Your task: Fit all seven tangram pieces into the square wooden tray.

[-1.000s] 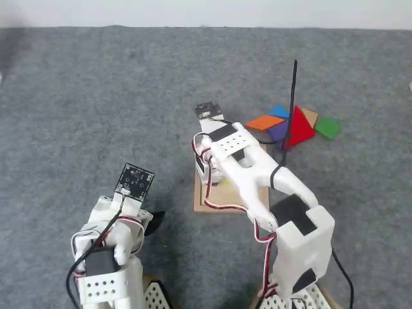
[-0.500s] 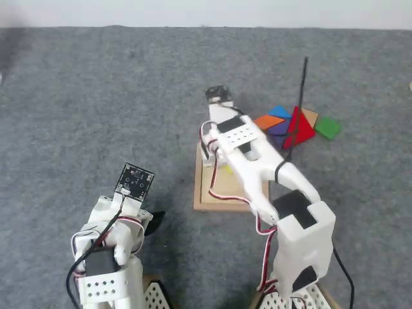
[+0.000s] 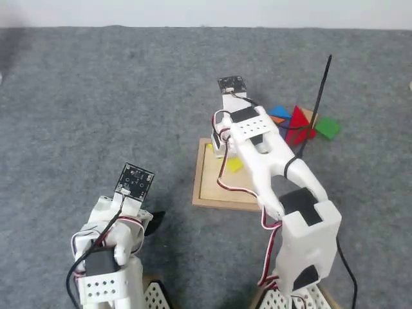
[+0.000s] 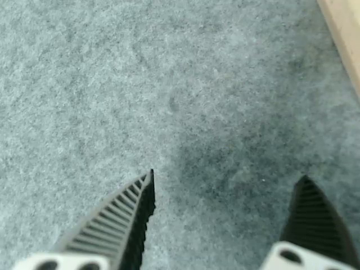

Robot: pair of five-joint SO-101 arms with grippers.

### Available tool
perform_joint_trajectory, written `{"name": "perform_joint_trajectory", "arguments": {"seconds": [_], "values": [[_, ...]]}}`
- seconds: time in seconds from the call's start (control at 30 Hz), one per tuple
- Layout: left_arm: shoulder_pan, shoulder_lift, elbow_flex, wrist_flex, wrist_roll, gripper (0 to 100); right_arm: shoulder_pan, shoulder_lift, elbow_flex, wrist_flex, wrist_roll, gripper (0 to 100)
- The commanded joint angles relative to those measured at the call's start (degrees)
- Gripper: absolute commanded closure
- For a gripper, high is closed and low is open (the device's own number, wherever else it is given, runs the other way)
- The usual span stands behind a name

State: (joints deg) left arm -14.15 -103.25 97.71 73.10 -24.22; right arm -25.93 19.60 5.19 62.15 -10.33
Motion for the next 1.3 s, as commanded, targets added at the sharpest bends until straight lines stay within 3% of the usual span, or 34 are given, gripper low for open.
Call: {"name": "perform_joint_trajectory", "arguments": {"seconds": [0.0, 0.17, 0.3, 0.4, 0.53, 0.73, 1.0, 1.27], "values": [[0.0, -0.8, -1.3, 0.4, -0.5, 63, 0.1, -7.3, -3.3, 3.7, 4.0, 61.9], [0.0, -0.8, -1.3, 0.4, -0.5, 63, 1.7, -19.3, -3.4, 12.0, 12.6, 61.9], [0.0, -0.8, -1.3, 0.4, -0.5, 63, 11.5, -26.5, -3.6, 12.3, 20.9, 61.9], [0.0, -0.8, -1.3, 0.4, -0.5, 63, 19.5, -24.1, -6.0, 11.1, 26.8, 61.9], [0.0, -0.8, -1.3, 0.4, -0.5, 63, 21.5, -15.8, -9.6, 11.6, 30.5, 61.9], [0.0, -0.8, -1.3, 0.4, -0.5, 63, 20.9, -2.0, -15.2, 6.4, 25.1, 61.9], [0.0, -0.8, -1.3, 0.4, -0.5, 63, 22.1, 13.8, -26.4, 4.4, 23.8, 61.9], [0.0, -0.9, -1.3, 0.4, -0.5, 63, 24.9, 23.6, -31.9, 8.6, 13.1, 61.9]]}}
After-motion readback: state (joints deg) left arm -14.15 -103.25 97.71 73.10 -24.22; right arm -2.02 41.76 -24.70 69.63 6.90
